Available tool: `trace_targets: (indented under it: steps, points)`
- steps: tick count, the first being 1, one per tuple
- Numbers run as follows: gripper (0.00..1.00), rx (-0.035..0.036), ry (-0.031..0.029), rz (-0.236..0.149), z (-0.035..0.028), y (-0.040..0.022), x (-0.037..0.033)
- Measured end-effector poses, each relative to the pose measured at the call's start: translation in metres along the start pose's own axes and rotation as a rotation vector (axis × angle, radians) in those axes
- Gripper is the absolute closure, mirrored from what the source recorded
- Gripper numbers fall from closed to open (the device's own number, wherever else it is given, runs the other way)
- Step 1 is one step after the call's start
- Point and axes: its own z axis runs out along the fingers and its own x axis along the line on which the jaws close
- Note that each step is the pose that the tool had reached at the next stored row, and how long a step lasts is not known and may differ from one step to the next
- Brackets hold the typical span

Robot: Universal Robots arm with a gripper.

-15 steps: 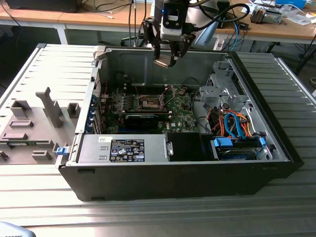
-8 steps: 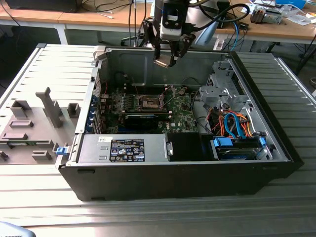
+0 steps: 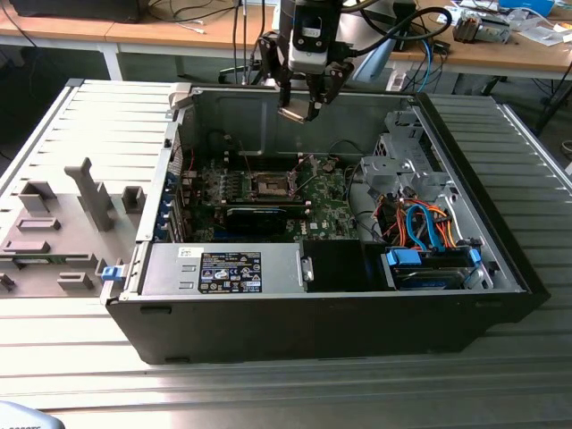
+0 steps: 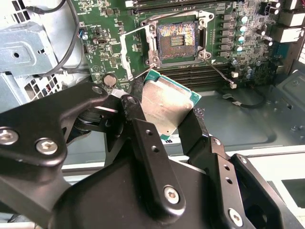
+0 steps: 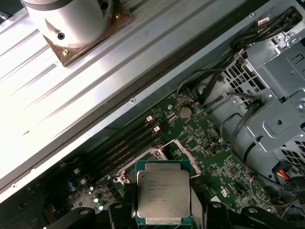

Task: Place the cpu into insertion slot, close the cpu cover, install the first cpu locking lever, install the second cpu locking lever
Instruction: 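Place the cpu into insertion slot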

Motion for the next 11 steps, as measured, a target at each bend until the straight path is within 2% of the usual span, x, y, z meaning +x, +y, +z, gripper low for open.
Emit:
trace_targets:
  steps: [11]
  points:
    - [0.45,-0.0011,-0.0016,0.022,0.0,0.0,0.0]
